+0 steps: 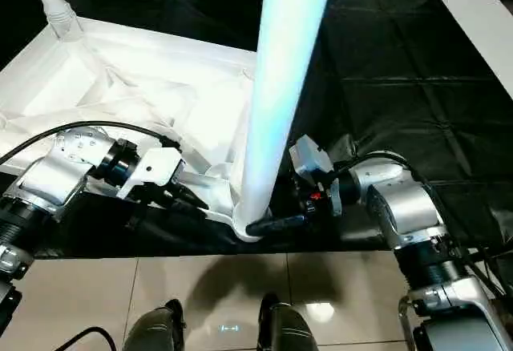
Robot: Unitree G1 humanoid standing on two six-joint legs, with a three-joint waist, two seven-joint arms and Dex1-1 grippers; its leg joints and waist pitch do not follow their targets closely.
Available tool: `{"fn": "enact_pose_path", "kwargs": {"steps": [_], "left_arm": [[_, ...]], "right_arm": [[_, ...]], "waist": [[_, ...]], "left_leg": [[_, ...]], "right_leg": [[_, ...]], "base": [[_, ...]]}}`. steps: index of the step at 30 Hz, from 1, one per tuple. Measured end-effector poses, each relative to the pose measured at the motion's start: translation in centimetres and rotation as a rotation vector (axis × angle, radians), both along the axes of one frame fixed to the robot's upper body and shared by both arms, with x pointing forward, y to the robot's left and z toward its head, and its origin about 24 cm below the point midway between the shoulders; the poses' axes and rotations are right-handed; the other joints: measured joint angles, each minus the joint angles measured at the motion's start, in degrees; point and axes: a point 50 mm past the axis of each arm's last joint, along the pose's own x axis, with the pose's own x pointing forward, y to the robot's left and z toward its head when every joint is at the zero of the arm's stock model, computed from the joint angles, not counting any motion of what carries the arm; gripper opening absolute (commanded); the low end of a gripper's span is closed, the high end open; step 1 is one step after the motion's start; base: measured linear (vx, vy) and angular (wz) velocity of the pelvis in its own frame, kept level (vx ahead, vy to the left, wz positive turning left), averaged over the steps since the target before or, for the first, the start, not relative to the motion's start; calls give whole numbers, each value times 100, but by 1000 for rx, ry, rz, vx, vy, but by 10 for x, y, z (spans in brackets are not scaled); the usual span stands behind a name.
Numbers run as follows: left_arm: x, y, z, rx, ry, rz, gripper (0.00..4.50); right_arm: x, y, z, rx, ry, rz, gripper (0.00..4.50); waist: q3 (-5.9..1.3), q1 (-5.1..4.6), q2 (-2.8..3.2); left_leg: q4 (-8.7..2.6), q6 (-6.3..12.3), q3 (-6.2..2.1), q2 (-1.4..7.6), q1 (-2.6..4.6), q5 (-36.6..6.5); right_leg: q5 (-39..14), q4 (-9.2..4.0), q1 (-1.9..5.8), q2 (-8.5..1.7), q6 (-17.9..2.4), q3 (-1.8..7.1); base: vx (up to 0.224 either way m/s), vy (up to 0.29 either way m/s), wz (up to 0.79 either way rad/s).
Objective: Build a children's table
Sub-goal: Rotate leg to tighten
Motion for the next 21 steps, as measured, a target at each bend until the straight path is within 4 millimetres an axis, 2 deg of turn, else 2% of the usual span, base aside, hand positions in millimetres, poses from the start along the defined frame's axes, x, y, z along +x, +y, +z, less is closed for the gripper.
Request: {"fn": "enact_pose_path", "kwargs": {"steps": [7,16,21], "left_arm": [[-1,-1,0,7,4,-25,0],[0,-1,-1,7,13,-27,0],[4,-1,-1,-26,77,80,0]], "right_arm": [[0,1,0,-5,0,18,220],[-1,2,0,-13,23,15,208],[-5,2,-2,12,67,-103,208]], "waist": [[0,18,0],[0,21,0],[-2,20,4]], "left_leg": [[-1,-1,2,2,0,0],[0,-2,6,3,1,-1],[5,-23,12,4,8,-10]], "right_leg": [[-3,1,0,-1,2,-1],[-3,2,0,-2,1,-1],[3,9,1,-2,-8,3]], "base": [[0,0,0],[0,0,0],[0,0,0]]}}
